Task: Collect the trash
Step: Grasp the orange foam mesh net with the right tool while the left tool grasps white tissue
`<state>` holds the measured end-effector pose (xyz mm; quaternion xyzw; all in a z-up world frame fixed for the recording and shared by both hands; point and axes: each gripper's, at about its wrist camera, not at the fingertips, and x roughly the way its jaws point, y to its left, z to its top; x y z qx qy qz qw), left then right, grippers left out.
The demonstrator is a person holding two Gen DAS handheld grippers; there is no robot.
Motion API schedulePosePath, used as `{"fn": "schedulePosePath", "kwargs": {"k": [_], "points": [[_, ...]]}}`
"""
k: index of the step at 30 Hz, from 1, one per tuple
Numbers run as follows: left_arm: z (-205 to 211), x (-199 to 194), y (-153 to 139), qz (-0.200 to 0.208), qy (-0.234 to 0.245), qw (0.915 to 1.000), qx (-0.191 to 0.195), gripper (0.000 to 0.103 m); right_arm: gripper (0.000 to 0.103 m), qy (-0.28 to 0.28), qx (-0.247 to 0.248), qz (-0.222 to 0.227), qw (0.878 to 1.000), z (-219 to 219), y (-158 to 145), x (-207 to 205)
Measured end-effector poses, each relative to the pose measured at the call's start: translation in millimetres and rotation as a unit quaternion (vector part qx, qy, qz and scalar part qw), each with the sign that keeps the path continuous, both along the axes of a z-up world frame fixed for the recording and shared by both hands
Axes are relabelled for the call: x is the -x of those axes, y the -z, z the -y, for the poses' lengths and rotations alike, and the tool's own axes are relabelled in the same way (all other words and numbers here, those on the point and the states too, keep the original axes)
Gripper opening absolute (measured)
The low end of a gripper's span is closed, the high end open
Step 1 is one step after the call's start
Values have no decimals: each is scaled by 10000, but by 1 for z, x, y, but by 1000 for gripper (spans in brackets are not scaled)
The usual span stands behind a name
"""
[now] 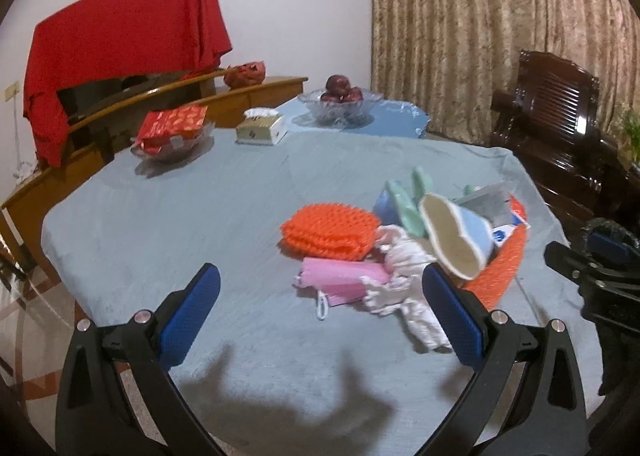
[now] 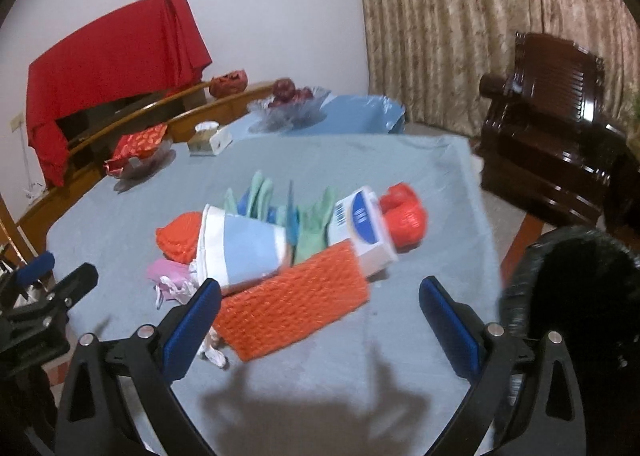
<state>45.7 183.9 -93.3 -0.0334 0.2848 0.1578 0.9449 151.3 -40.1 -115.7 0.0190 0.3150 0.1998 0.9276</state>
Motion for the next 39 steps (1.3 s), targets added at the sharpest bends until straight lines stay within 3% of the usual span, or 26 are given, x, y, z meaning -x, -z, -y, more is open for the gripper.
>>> {"fn": "schedulePosePath", "kwargs": {"k": [6,9,12,14,20,23,31,39], "points": [[-13,-16,9,-79,-62,9999,89,98,96,43,331,-243,9991,-27,23,-22],[-16,-23,14,-133,-45,9998,155,98,89,-12,376,-510,9980,-28,37,-29],[-15,-29,19,-174,-3,9996,200,98,76,-164,391,-696,9967,-25,44,-30],[-11,-32,23,-227,50,9995,224,98,55,-402,249,-884,9950,-22,49,-32],[2,-38,33,-345,186,9988,288,98,14,-880,-45,-1180,9891,-18,56,-34],[8,-39,36,-392,242,9985,288,98,9,-1005,-147,-1098,9888,-14,51,-29],[29,-40,41,-454,454,9975,285,98,9,-872,-54,-865,9924,7,31,-19],[58,-53,57,-722,719,9937,470,75,9,-573,-19,-903,9943,37,30,-14]]}}
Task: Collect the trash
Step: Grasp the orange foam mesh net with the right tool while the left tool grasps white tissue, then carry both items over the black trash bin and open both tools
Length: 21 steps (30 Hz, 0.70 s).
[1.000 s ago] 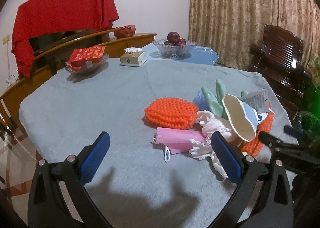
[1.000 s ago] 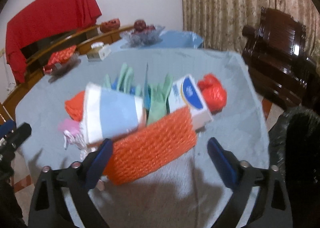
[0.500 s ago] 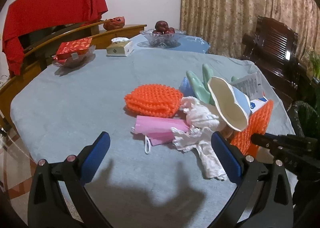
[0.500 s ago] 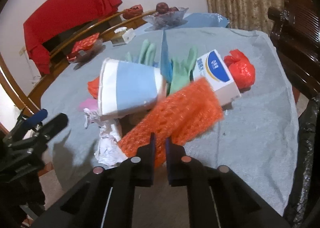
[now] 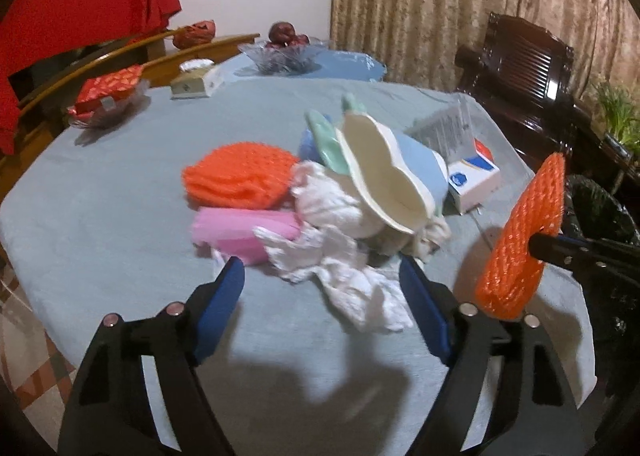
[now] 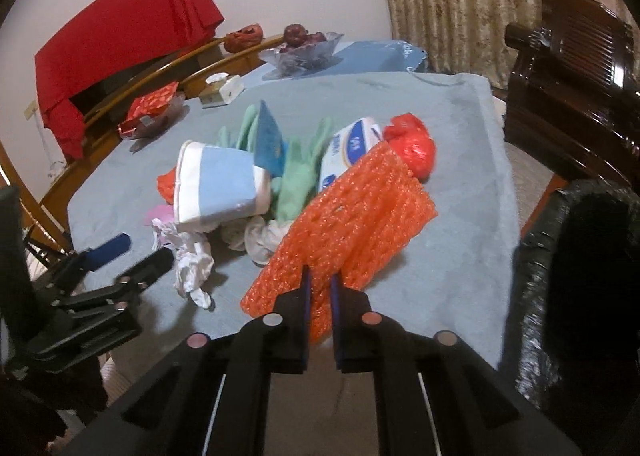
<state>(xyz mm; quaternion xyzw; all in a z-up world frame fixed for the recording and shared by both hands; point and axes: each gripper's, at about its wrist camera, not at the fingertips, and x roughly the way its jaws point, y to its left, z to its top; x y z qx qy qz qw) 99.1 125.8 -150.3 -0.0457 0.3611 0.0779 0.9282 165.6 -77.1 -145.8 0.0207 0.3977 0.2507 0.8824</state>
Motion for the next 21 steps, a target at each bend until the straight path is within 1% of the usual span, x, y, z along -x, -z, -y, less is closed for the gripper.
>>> {"fn": "schedulePosePath", "kwargs": {"k": [1,2,3,4,5,6,7,8,9,11,14,21], "points": [[2,-3,3,-54,5,10000,11,70,9,17,6,10,10000,2,-1,1],[6,-6,8,-124,30,9999,27,62,9,25,13,26,10000,4,-2,2],[8,-8,11,-185,52,9998,29,57,9,29,23,42,10000,5,-3,3],[10,-11,16,-267,84,9996,27,46,9,32,35,56,10000,6,-3,4],[11,-14,20,-334,120,9994,55,30,9,32,41,73,10000,8,-4,5],[10,-15,23,-374,163,9991,128,23,9,31,44,88,9999,9,-5,6],[9,-16,25,-394,179,9988,215,18,9,32,49,100,9999,11,-5,7],[8,-15,25,-367,139,9990,213,16,9,33,52,112,9999,12,-6,8],[8,-12,23,-294,138,9993,200,11,9,36,52,124,9999,14,-7,10],[10,-5,17,-195,160,9996,153,8,9,53,37,163,9998,18,-10,13],[15,9,0,6,263,9994,225,7,9,74,2,228,9997,22,-15,17],[45,41,-47,432,713,9960,322,7,9,129,-67,482,9987,37,-36,30]]}}
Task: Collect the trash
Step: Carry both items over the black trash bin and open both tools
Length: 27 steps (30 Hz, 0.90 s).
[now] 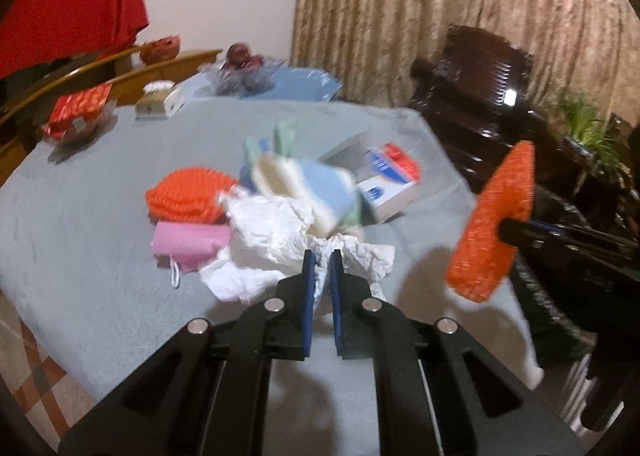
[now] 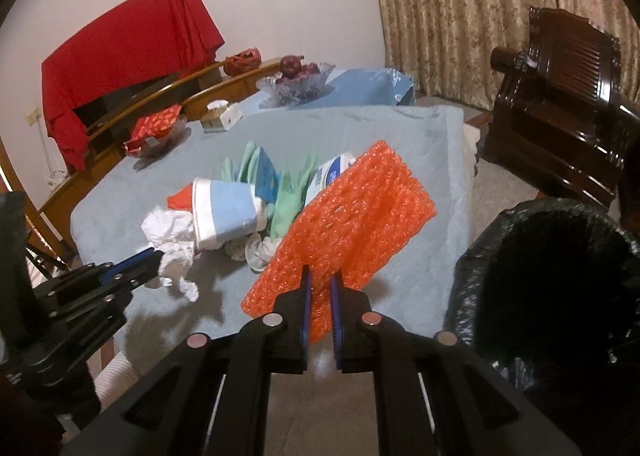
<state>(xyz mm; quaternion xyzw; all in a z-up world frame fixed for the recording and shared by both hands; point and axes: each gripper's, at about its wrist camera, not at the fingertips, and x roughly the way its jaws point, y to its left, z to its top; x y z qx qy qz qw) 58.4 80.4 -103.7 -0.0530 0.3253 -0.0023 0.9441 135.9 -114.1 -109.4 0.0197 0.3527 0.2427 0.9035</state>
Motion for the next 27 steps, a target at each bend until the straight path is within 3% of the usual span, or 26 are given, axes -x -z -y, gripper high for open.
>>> {"fn": "schedulePosePath", "kwargs": {"k": [13,27], "points": [[81,8,-50,452,1156,9921,182,7,9,749,57,435,9962,77,-36,31],[201,-47,-45,449,2303,9717,284,7,9,1991,334,364,9787,186,-24,38]]}}
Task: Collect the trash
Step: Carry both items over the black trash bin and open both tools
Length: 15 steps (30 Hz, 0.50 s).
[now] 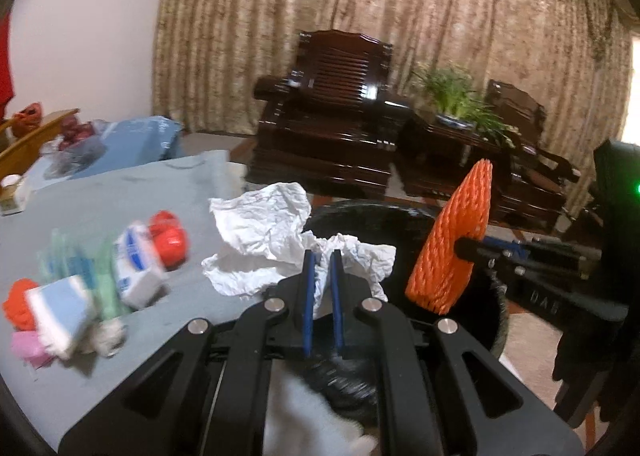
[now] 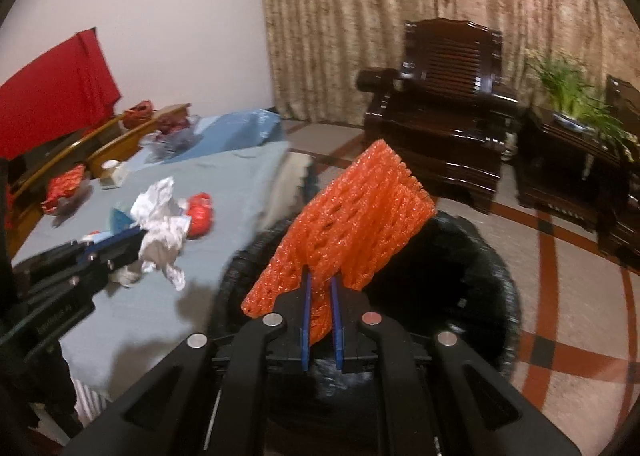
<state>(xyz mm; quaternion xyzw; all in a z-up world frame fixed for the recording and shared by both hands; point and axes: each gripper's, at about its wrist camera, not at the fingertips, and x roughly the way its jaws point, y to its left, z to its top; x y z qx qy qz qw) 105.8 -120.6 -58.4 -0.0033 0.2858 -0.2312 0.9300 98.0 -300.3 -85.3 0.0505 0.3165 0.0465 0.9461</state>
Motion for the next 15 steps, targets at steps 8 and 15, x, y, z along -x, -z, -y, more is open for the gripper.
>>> {"fn": "schedulePosePath", "kwargs": {"k": [8,15], "points": [[47,-25,20,-387,447,9982,14,33,23,472,6,-233,9986,35,20,-2],[28,-25,22,-390,251,9989,-7,56,72,721,29,-287,9970,41,25,6]]}}
